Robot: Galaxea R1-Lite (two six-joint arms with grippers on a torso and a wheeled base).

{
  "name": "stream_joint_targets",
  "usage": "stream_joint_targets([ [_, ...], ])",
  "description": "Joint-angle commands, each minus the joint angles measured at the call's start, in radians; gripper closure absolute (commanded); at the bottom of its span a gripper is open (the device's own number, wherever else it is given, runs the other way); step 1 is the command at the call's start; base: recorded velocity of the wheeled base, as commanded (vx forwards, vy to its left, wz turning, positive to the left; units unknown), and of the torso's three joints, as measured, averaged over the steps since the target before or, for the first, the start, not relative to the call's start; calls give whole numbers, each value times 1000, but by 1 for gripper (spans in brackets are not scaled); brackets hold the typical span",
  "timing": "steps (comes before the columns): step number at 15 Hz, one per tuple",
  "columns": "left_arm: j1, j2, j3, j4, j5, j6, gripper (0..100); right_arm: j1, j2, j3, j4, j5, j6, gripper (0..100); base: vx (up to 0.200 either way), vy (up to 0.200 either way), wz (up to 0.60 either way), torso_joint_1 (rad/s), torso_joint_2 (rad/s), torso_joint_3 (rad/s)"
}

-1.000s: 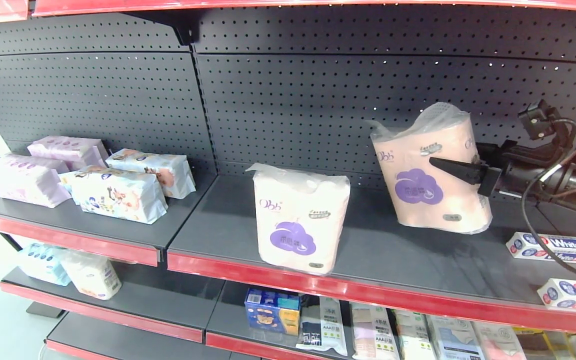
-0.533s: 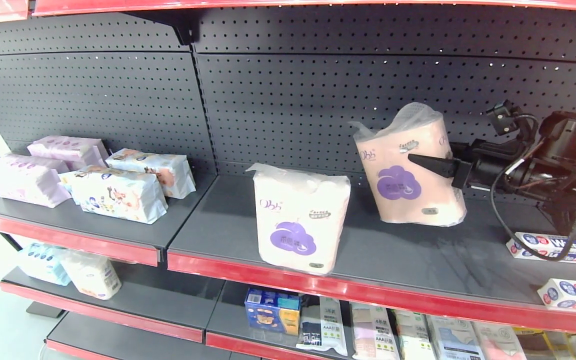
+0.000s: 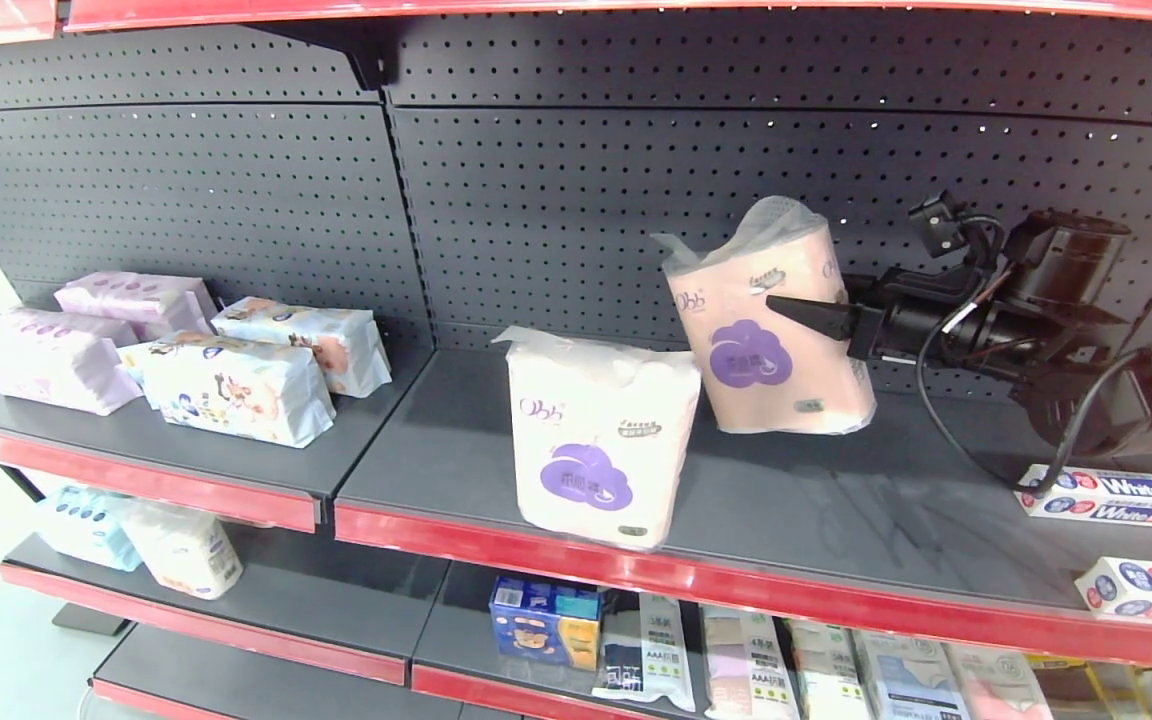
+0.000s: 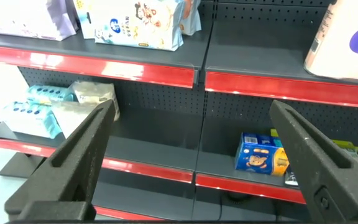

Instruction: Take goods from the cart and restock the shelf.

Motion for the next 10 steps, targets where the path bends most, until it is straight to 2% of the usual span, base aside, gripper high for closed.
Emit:
stream_joint_targets([
  [1,0,2,0,0,0,-1,0,17,25,-17,0,0,3,100,0,0,0,0,0,0],
  [10,0,2,0,0,0,-1,0,90,69,-112,3,-1,40,100,0,0,0,0,0,0],
])
